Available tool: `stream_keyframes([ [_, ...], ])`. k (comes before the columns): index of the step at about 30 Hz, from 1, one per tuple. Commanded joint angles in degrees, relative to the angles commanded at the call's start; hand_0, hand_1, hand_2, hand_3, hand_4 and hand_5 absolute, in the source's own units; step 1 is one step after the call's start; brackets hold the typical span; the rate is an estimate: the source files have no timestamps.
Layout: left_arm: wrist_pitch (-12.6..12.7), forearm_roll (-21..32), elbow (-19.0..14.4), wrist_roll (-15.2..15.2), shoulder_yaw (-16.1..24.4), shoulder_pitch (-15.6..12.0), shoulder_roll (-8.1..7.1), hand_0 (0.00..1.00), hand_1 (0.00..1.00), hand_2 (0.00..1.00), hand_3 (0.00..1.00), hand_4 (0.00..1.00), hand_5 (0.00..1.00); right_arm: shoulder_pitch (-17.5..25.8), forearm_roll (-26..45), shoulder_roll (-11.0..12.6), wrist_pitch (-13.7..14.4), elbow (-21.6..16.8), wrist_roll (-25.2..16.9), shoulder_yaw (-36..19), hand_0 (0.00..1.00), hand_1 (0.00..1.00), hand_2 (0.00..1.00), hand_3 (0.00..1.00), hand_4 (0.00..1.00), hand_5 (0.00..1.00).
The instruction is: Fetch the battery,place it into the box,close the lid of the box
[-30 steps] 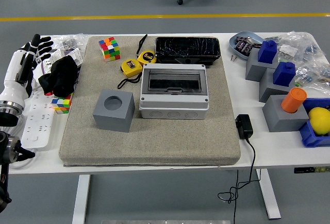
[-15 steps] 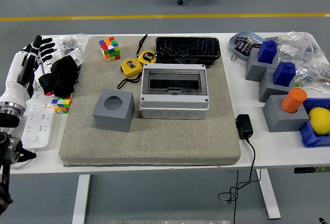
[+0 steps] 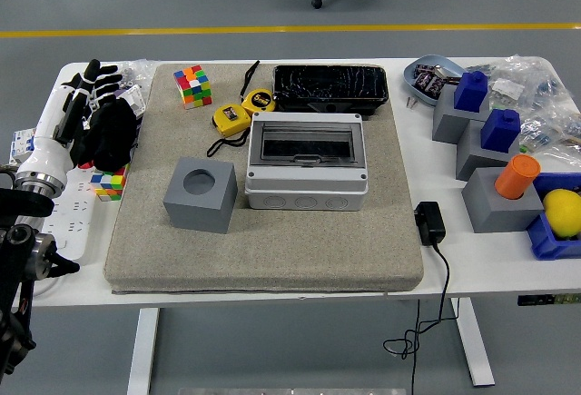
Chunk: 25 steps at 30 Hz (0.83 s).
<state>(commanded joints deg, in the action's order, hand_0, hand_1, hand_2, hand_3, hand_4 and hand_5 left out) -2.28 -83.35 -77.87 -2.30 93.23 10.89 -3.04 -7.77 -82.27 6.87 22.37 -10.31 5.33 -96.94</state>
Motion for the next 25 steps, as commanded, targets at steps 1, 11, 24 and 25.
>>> stream_keyframes([
  [1, 0.02, 0.03, 0.02, 0.0, -0.03, -0.05, 0.02, 0.776, 0.795, 0.765, 0.745, 0.998, 0.982, -0.06, 0.69, 0.02, 1.68, 0.0, -0.9, 0.33, 0.002, 0.01, 0.112, 0.067, 0.594, 0.378],
  [11, 0.32, -0.07, 0.03, -0.17, -0.06, 0.02, -0.2, 0.774, 0.793, 0.762, 0.741, 0.998, 0.979, -0.41, 0.56, 0.5, -3.48, 0.0, 3.99, 1.65, 0.002, 0.002, 0.175, 0.127, 0.623, 0.172],
  [24, -0.39, -1.12, 0.32, -0.64, -0.39, 0.11, -0.42, 0.773, 0.798, 0.766, 0.742, 0.998, 0.975, -0.09, 3.48, 0.63, -23.11, 0.0, 11.09, -11.39, 0.852, 0.998, 0.998, 0.998, 0.998, 0.998],
  [25, -0.41, -1.15, 0.34, -0.64, -0.4, 0.12, -0.43, 0.773, 0.798, 0.766, 0.742, 0.998, 0.975, -0.09, 3.18, 0.61, -23.12, 0.0, 10.97, -11.6, 0.852, 0.998, 0.998, 0.998, 0.998, 0.998],
])
